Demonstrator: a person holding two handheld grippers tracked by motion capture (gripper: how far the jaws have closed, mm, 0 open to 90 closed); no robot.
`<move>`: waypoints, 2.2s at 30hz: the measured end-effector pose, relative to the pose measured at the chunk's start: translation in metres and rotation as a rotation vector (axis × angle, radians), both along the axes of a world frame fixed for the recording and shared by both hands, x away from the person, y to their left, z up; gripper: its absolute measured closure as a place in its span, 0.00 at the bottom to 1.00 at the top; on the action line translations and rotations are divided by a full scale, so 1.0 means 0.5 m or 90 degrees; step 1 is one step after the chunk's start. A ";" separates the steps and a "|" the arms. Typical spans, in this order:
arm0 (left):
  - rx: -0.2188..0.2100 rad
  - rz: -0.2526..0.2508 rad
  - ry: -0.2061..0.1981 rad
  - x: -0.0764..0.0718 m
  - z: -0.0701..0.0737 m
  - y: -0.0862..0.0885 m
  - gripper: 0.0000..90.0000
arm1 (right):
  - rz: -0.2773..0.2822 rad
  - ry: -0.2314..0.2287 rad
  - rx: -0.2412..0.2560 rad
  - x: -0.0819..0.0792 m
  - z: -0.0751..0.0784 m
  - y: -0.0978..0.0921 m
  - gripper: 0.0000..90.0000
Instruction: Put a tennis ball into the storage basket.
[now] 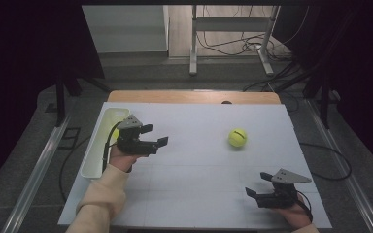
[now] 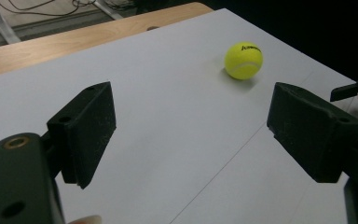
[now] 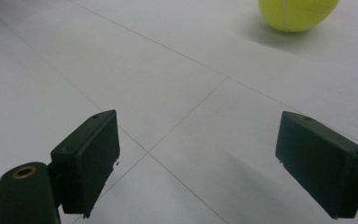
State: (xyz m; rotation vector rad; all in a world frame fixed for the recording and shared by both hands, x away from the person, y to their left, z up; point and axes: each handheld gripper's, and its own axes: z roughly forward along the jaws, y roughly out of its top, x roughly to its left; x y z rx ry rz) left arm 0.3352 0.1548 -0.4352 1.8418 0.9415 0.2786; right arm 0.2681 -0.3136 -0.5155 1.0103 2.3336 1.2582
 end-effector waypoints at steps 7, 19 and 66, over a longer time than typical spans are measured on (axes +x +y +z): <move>0.006 -0.018 0.003 0.006 -0.002 -0.030 0.18 | -0.001 -0.005 0.005 0.001 0.001 0.001 0.16; 0.010 -0.037 0.000 0.023 -0.007 -0.070 0.18 | 0.004 -0.005 0.009 0.012 0.003 0.007 0.16; 0.049 -0.104 0.006 0.089 -0.046 -0.198 0.18 | -0.002 -0.014 0.010 0.019 0.003 0.010 0.16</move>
